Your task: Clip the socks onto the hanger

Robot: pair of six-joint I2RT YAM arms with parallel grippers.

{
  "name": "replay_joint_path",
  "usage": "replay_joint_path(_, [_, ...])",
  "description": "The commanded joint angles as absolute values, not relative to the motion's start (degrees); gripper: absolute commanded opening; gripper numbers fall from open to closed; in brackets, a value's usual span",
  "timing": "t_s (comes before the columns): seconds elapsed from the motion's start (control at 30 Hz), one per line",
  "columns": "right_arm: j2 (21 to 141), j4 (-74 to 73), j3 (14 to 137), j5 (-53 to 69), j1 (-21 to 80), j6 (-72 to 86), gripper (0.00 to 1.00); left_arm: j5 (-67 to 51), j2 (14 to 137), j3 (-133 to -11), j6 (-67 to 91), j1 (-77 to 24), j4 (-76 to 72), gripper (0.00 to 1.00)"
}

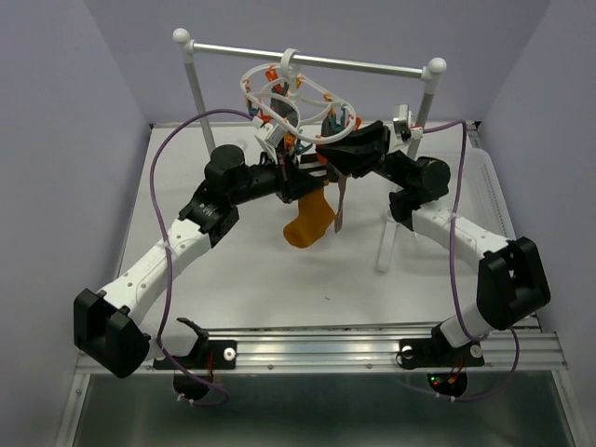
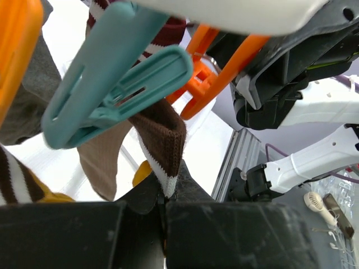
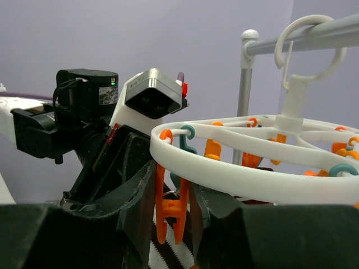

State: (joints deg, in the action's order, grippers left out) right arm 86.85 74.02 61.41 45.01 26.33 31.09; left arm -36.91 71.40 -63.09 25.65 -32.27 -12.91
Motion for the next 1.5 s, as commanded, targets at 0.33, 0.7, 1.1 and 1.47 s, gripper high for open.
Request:
replay_joint_path(0.33, [90.6, 94.6, 65.2, 52.9, 26.9, 39.3, 0.01, -38.8, 69.1, -62.1, 26.5, -33.1, -16.3, 0.0])
replay_joint_path(0.7, [90.4, 94.6, 65.8, 53.4, 26.9, 39.0, 0.01, -41.4, 69.5, -60.7, 22.0, -33.0, -14.3, 0.0])
replay_joint_path(1.1, [90.4, 96.1, 66.3, 55.7, 26.9, 40.8, 0.01, -44.2, 70.1, -62.5, 15.0, -33.0, -13.4, 0.0])
replay_joint_path(1.47, [89.7, 98.6, 65.5, 58.0, 26.9, 43.9, 0.01, -41.9, 70.1, -62.2, 16.3, -32.4, -13.4, 0.0])
